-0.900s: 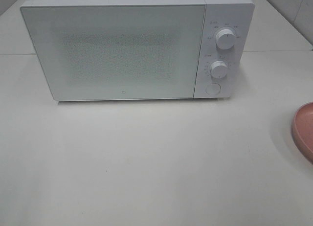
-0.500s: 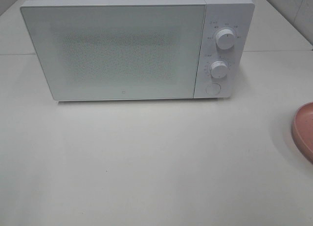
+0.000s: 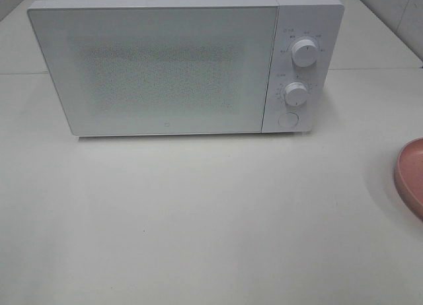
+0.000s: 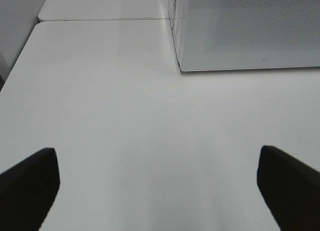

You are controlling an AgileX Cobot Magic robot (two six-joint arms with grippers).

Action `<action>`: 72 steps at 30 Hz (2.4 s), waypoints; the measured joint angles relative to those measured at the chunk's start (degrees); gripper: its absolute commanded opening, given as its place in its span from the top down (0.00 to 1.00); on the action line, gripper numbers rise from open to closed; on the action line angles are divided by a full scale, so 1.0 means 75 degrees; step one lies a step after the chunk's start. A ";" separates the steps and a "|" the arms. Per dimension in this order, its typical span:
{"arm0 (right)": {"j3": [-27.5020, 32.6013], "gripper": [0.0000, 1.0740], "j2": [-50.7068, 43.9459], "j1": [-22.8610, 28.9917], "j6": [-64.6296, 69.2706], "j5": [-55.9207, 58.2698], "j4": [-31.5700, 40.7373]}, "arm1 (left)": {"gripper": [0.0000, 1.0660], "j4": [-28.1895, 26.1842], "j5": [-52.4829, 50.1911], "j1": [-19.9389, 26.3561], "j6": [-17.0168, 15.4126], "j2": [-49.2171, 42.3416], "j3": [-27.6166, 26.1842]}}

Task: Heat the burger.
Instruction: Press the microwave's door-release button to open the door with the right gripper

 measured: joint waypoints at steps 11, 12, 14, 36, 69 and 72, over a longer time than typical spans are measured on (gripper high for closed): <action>-0.0099 0.38 0.0153 0.0000 -0.0237 -0.0313 0.0000 | 0.04 0.0000 0.0000 0.0000 0.0000 0.0000 0.0000; -0.0099 0.38 0.0153 0.0000 -0.0237 -0.0313 0.0000 | 0.04 0.0000 0.0000 0.0000 0.0000 0.0000 0.0000; -0.0199 0.46 0.0481 0.0000 -0.0382 -0.1268 0.0000 | 0.04 0.0000 0.0000 0.0000 0.0000 0.0000 0.0000; 0.1108 1.00 0.4064 0.0000 -0.0092 -0.8319 -0.0267 | 0.04 0.0000 0.0000 0.0000 0.0000 0.0000 0.0000; 0.3575 1.00 0.7861 0.0000 0.0214 -1.4011 -0.0053 | 0.04 0.0000 0.0000 0.0000 0.0000 0.0000 0.0000; 0.3575 1.00 0.7869 0.0000 0.0489 -1.4026 -0.0267 | 0.04 0.0000 0.0000 0.0000 0.0000 0.0000 0.0000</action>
